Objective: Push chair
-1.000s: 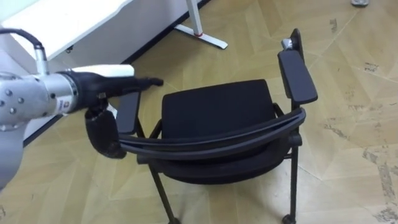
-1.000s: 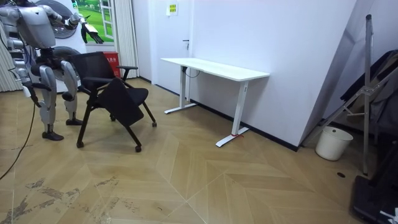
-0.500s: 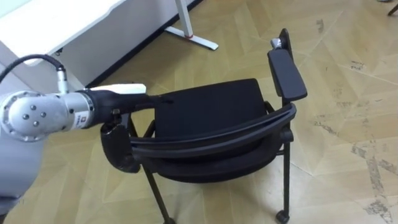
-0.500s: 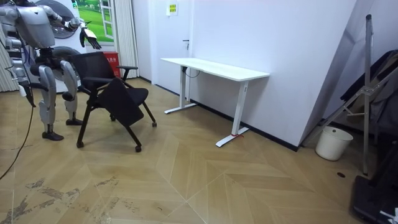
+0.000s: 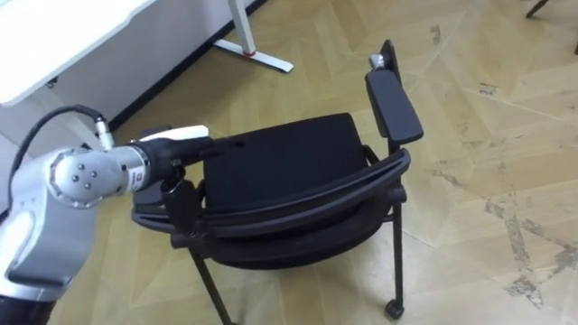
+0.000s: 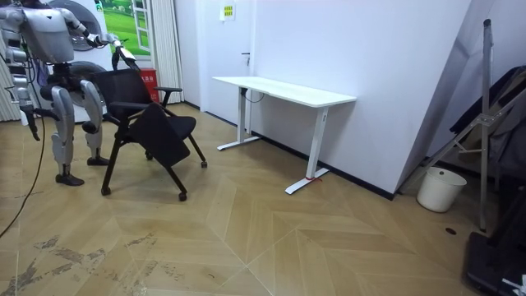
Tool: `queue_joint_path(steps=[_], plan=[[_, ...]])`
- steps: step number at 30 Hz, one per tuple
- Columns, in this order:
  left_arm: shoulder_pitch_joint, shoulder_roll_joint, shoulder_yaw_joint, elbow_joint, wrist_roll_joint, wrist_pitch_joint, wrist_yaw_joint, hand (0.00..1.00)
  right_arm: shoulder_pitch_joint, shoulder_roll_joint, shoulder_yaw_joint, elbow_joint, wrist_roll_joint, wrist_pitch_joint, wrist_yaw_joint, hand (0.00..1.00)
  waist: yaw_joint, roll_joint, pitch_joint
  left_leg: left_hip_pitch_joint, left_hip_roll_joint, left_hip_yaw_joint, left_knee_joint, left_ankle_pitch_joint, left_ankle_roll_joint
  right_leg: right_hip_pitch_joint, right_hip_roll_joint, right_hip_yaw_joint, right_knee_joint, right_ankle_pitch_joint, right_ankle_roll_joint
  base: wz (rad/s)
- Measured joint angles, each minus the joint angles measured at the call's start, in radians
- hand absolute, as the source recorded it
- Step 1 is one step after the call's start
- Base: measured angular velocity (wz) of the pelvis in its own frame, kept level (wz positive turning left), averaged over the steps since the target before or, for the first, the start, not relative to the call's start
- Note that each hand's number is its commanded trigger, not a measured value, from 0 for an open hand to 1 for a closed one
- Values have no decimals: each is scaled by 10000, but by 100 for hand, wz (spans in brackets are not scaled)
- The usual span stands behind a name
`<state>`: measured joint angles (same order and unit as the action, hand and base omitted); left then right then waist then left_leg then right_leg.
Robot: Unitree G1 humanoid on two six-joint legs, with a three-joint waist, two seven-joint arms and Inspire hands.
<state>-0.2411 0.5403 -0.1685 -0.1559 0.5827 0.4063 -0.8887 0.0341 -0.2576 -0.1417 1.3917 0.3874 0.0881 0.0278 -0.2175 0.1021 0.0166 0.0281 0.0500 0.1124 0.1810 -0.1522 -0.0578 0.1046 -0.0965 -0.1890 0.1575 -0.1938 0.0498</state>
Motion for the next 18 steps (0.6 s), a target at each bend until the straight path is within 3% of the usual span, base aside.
queue_joint_path(steps=[7, 11, 18], plan=[[0, -606, 0, 1315, 481, 9, 636, 0, 51, 12, -19, -8, 24, -1, -183, 0, -31, -126, -1, -6, 6, 13, 24, 0, 3, -60, -1, 98, 121, 0, 2, -1], [-5, -656, 2, 1623, 478, -61, 924, 0, 114, 52, -26, -142, -3, -5, -224, 0, -39, -190, 41, 23, 7, 24, 37, 0, 3, -60, 2, 181, 121, -1, 3, -3], [-18, -997, 16, 2724, 401, -137, 961, 0, 237, 285, -92, -452, -51, 9, -330, 0, -156, -169, 27, 86, 6, 102, 82, 0, 3, -10, -1, 258, 131, -4, 7, -1]])
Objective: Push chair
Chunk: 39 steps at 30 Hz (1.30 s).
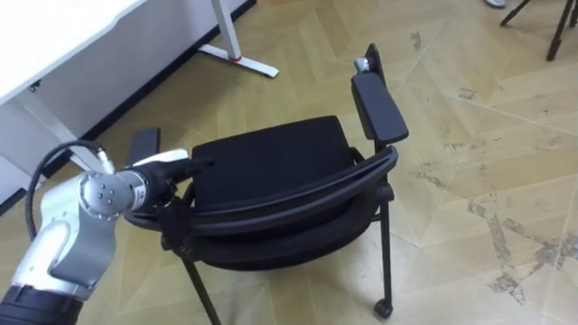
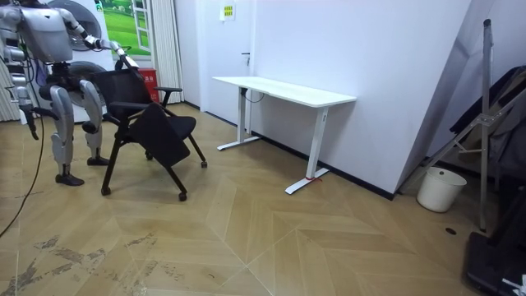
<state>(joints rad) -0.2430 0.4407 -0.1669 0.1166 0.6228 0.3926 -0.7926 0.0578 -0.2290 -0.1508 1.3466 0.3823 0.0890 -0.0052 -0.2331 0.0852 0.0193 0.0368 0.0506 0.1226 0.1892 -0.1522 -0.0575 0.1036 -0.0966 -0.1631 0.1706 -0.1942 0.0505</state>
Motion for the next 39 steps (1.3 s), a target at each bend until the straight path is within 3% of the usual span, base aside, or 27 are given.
queue_joint_path(steps=[5, 7, 8, 15, 19, 23, 27, 35, 39], plan=[[-97, -44, -14, 520, 45, 12, -65, 0, 4, -21, -2, 38, -39, 8, -65, 0, -121, -2, 4, 124, 0, 75, 6, 0, 0, 114, -10, 22, -5, -2, 3, -2], [-131, -62, -71, 895, 35, 5, -70, 51, 23, -23, 16, 71, -42, 138, -71, 0, -148, 20, 8, 359, 1, 142, -14, 0, 0, 304, -8, 153, -18, -11, 16, -11], [-253, -64, -176, 1135, 32, 32, -77, 100, 18, -25, 16, 73, -43, 191, -71, 0, -168, 41, 21, 429, 0, 157, -21, 0, 0, 372, -9, 218, -21, -14, 22, -9], [-328, -14, -358, 1276, 140, 20, -185, 100, -72, -11, 15, 81, 53, 435, -263, 0, -323, 107, 26, 456, 0, 155, -9, -7, 12, 383, -3, 215, -33, -25, 35, 0], [-252, -6, -749, 991, 206, -42, -7, 100, -75, -2, 15, 77, 71, 439, -447, 0, -288, 209, -16, 449, -1, 154, 18, -51, 87, 373, -5, 215, 1, -27, 39, 0], [-130, -201, -864, 649, 415, -35, 368, 100, -170, 7, -17, 55, 58, 434, -443, 0, -127, 201, -17, 425, 0, 154, 43, -48, 94, 329, -1, 247, 33, -25, 40, -1], [94, -208, -872, 92, 667, -66, 447, 100, -195, 10, -20, 51, 85, 432, -277, 0, -118, 140, -6, 414, -1, 154, 22, -52, 101, 314, 0, 260, 19, -25, 40, 0], [120, -214, -948, -305, 895, -95, 491, 100, -257, 66, -120, 21, 70, 402, 42, 0, -99, -31, -85, 355, 0, 177, 31, -74, 131, 237, 8, 312, 1, -21, 36, 0], [125, -204, -948, -252, 796, -114, 607, 100, -31, 63, -909, 10, 40, 327, -478, 0, -261, 47, -108, 246, -4, 137, 157, -129, 183, 238, 9, 359, -9, -24, 41, 6]])
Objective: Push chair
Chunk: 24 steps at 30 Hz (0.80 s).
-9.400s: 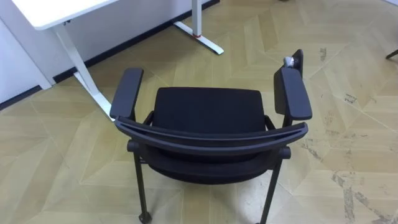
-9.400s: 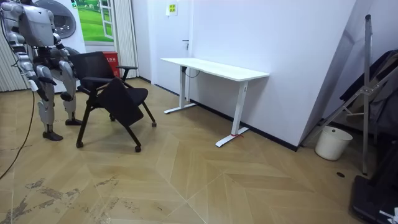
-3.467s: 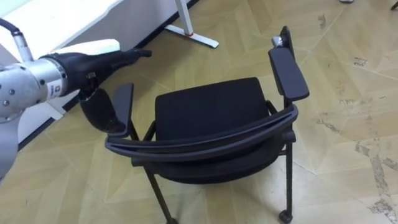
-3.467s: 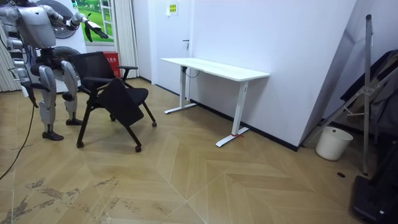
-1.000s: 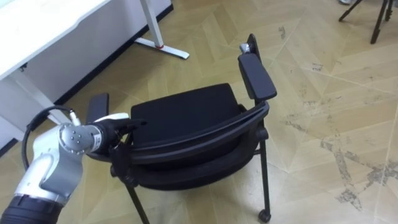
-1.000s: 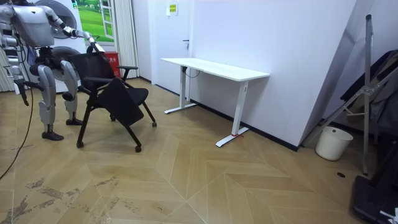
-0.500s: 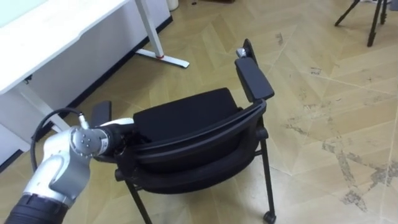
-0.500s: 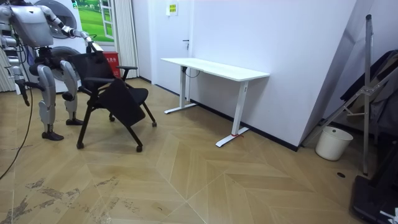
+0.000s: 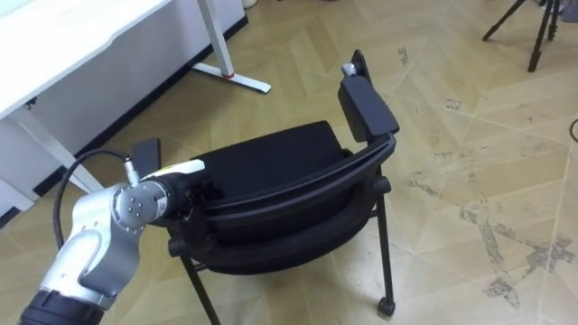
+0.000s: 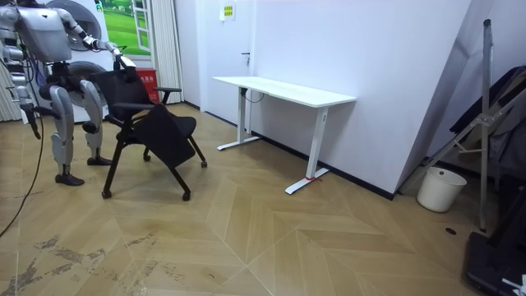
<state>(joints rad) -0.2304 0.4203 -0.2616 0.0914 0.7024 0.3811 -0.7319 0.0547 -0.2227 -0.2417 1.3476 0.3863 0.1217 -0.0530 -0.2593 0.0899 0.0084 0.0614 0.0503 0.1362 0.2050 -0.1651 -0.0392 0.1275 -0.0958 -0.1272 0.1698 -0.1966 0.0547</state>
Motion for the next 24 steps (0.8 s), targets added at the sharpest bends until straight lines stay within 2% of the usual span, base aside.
queue_joint_path(steps=[3, 6, 7, 9, 11, 14, 15, 17, 19, 21, 24], plan=[[47, 16, 0, 121, -86, -5, 170, 100, 266, -43, -818, -373, 34, 4, -792, 0, -161, 142, -39, -73, -19, -3, 20, -11, 16, -62, -3, 85, 26, -1, 9, 0], [72, 63, 1, 287, -308, 15, 324, 100, 572, -109, -1632, -1220, 154, -15, -1605, 0, -274, 283, -16, -68, -37, 93, 27, -29, 49, -145, -14, 279, 142, 8, 35, -12], [129, 138, 1, 288, -420, 37, 387, 100, 625, -113, -1963, -1690, 169, -42, -1941, 0, -291, 403, -57, -101, -36, 205, 23, -34, 58, -253, -14, 436, 203, 5, 44, -23], [159, 226, 1, 287, -452, 41, 450, 100, 659, -105, -2267, -2399, 211, -193, -2424, 0, -437, 453, -64, -193, -70, 241, 58, -42, 78, -356, -59, 485, 328, 0, 78, -13], [159, 308, 2, 281, -531, 48, 531, 100, 685, -102, -2570, -3305, 296, -229, -2960, 0, -430, 467, -75, -297, -78, 315, 152, -69, 119, -534, -63, 680, 415, -8, 91, -14], [206, 630, 3, -50, -675, 46, 677, 100, 891, -92, -2819, -5840, 47, -423, -3969, 0, -400, 439, -75, -628, -81, 525, 355, -129, 206, -1021, -95, 869, 735, -34, 145, -17], [206, 713, 3, -119, -704, 46, 677, 100, 894, -105, -2828, -6267, -77, -449, -4113, 0, -386, 478, -114, -710, -81, 555, 392, -133, 212, -1127, -96, 926, 756, -36, 149, -18], [205, 1032, 55, -377, -748, -3, 684, 100, 1032, -106, -2904, -7842, -896, -583, -4588, 0, -395, 283, -62, -926, -81, 616, 519, -139, 222, -1423, -104, 1020, 920, -46, 169, -10], [205, 1156, 175, -407, -668, -143, 687, 100, 1146, -145, -2954, -8888, -1494, -668, -5031, 0, -358, 147, -73, -1051, -79, 665, 566, -138, 224, -1552, -111, 1060, 980, -45, 170, -6], [205, 1219, 238, -434, -489, -247, 691, 100, 1147, -172, -2988, -9763, -2037, -677, -5326, 0, -336, 11, -102, -1101, -77, 734, 639, -150, 243, -1629, -113, 1131, 1039, -44, 177, -7], [202, 1234, 385, -433, -334, -426, 733, 100, 1105, -432, -2971, -11186, -2803, -662, -5428, 0, -210, 0, -118, -1230, -74, 881, 691, -202, 323, -1779, -112, 1270, 1054, 27, 242, -12]])
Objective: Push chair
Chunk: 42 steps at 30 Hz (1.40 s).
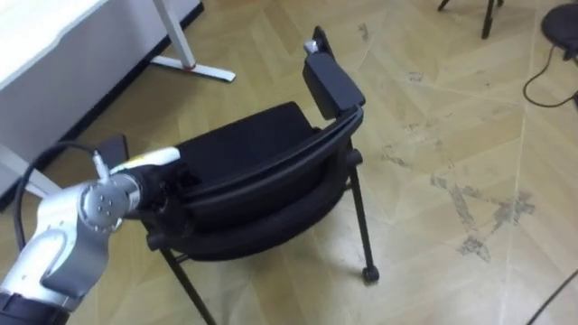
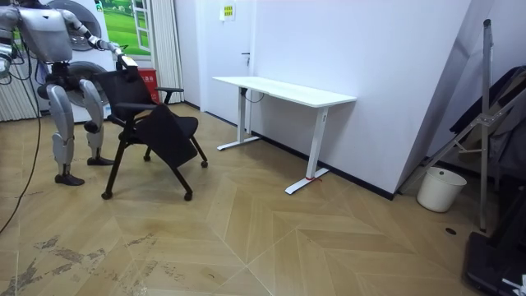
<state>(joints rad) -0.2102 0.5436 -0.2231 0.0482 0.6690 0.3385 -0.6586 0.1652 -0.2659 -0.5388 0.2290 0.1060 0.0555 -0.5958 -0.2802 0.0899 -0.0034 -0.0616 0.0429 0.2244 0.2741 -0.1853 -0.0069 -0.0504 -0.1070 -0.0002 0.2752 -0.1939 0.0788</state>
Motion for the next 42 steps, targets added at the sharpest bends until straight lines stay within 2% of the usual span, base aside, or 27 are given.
queue_joint_path(steps=[2, 4, 6, 8, 9, 10, 11, 14, 16, 19, 23, 25, 31, 34, 39, 42], plan=[[-36, 6, -1, 14, -14, -30, -2, 100, -92, -245, 124, -814, -915, 185, 55, 0, 81, -4, 1, 26, -14, 82, -18, -9, 15, -31, -12, 93, 15, 32, 22, -17], [-169, 10, -5, 216, -60, -200, -7, 100, -469, -758, 604, -1716, -2356, 341, 216, 0, 218, -34, 21, 58, -15, 170, -22, -10, 17, -75, -12, 174, 63, 43, 30, -12], [-263, 9, -6, 379, -64, -343, 9, 100, -951, -1105, 1154, -2312, -3333, 461, 567, 0, 283, -81, 48, 121, -14, 197, -57, -9, 19, -60, -5, 198, 72, 49, 27, -6], [-491, 28, -13, 522, -69, -620, -31, 100, -1444, -1595, 1895, -2853, -4263, 481, 1295, 0, 429, -253, 158, 189, 1, 224, -58, -9, 19, -13, 8, 202, 15, 45, 27, -2], [-579, 72, -14, 580, -92, -749, -38, 100, -1600, -1768, 2094, -2925, -4353, 493, 1492, 0, 496, -296, 186, 176, 1, 223, -59, -8, 19, -24, 10, 206, 11, 45, 28, 0], [-734, 156, -38, 755, -112, -1045, -60, 100, -1921, -2117, 2455, -2987, -4585, 560, 2004, 0, 587, -377, 186, 165, 3, 223, -59, -8, 19, -36, 12, 207, 3, 45, 28, 0], [-819, 218, -91, 771, -122, -1182, -79, 100, -2128, -2449, 2692, -3225, -4704, 656, 2573, 0, 671, -481, 180, 164, 8, 222, -63, -9, 19, -26, 13, 193, -8, 43, 30, 0], [-866, 483, -96, 766, -124, -1496, -95, 100, -2555, -3084, 3170, -3779, -4787, 771, 3506, 0, 850, -652, 187, 188, 28, 222, -93, -9, 18, 20, 32, 185, -24, 62, 7, 0], [-901, 658, -112, 830, -195, -1680, -14, 100, -2998, -3558, 3777, -3901, -5016, 770, 4497, 0, 948, -871, 179, 310, 47, 221, -94, -16, 6, 196, 43, 154, -127, 82, -20, 0], [-921, 710, -125, 893, -155, -1971, 116, 100, -3461, -3681, 4383, -3933, -5449, 761, 5757, 0, 1041, -1016, 166, 386, 71, 186, -93, -47, -27, 420, 49, 15, -331, 155, -25, 8], [-1188, 687, -267, 1142, -142, -2359, 215, 100, -3895, -3682, 4958, -3933, -5899, 734, 7122, 0, 1257, -1045, 191, 378, 85, 81, -121, -57, -23, 531, 73, -116, -509, 219, -35, 7], [-1328, 664, -412, 1490, -219, -2547, 322, 100, -4165, -3682, 5707, -3940, -5927, 749, 8100, 0, 1370, -1043, 200, 589, 116, 81, -260, -56, -26, 696, 116, -128, -567, 223, -42, 0], [-1697, 657, -805, 1578, -331, -2716, 370, 100, -4393, -3684, 6936, -3978, -6111, 683, 10055, 0, 1759, -1114, 252, 690, 138, 35, -418, -42, -62, 709, 155, -188, -560, 223, -44, 0], [-1831, 657, -948, 1577, -396, -2847, 370, 100, -4396, -3683, 7181, -3980, -6110, 632, 10703, 0, 1856, -1135, 264, 650, 138, -88, -422, -41, -63, 718, 155, -339, -560, 223, -44, 10], [-1850, 656, -966, 1551, -479, -3104, 370, 100, -4396, -3684, 7226, -3993, -6137, 425, 11384, 0, 2064, -1138, 266, 653, 137, -179, -429, -41, -63, 722, 161, -354, -561, 223, -43, 0], [-1863, 650, -966, 1549, -476, -3215, 376, 100, -4406, -3699, 7651, -4026, -6379, 410, 11844, 0, 2286, -1169, 272, 720, 147, -183, -491, -40, -64, 699, 185, -347, -562, 223, -44, -10]])
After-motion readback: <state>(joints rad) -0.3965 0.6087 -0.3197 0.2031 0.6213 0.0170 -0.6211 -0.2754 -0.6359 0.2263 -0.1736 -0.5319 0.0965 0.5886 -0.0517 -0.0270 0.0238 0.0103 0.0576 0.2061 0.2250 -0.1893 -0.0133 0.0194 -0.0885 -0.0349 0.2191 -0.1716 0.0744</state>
